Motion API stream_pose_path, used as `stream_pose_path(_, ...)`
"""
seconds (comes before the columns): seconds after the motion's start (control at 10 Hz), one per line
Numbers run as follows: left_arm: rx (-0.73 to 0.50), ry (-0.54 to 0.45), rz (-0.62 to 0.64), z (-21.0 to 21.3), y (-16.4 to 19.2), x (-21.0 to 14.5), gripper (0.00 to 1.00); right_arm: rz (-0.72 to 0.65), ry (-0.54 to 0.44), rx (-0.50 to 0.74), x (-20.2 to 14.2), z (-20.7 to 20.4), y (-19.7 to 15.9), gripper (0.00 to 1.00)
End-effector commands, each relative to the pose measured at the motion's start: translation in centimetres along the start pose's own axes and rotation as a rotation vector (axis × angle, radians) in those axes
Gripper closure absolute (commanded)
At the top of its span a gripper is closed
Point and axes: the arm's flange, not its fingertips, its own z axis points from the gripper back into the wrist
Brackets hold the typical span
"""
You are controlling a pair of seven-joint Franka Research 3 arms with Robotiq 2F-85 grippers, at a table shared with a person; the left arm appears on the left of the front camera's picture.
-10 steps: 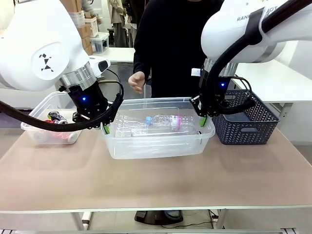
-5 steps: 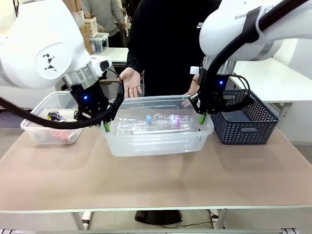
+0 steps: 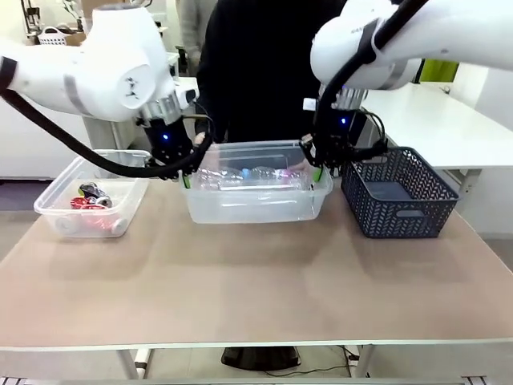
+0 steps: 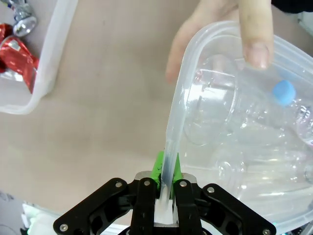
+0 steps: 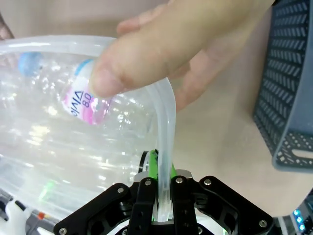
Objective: Sort the waste into each basket.
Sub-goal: Offer the picked Organizing box to the human, then release the Organizing box you were holding.
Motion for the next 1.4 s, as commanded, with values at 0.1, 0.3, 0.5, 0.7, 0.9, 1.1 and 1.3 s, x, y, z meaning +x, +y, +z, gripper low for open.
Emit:
stream_pose_path(0.1,0.000,0.000,0.000,0.0,0.0,0.0,0.94,0.000,0.000,0.000,0.0,0.0,0.0,0.96)
stream_pose_path(0.3,0.000,0.000,0.000,0.0,0.0,0.0,0.94,0.000,0.000,0.000,0.0,0.0,0.0,0.96)
stream_pose_path(0.5,0.000,0.000,0.000,0.0,0.0,0.0,0.94,0.000,0.000,0.000,0.0,0.0,0.0,0.96)
stream_pose_path(0.7,0.000,0.000,0.000,0.0,0.0,0.0,0.94,0.000,0.000,0.000,0.0,0.0,0.0,0.96)
stream_pose_path(0.9,-0.029,0.022,-0.019,0.4,-0.2,-0.5,0.36,-0.008,0.005,-0.003,0.1,-0.3,-0.4,0.37)
stream_pose_path(1.1,-0.024,-0.038,-0.035,1.6,-0.4,-1.0,0.00,-0.006,-0.081,-0.021,-1.3,1.0,-0.1,0.00)
stream_pose_path(1.3,-0.042,-0.096,-0.057,3.3,-0.1,-2.0,0.00,0.016,-0.165,-0.009,-2.7,2.3,-0.1,0.00)
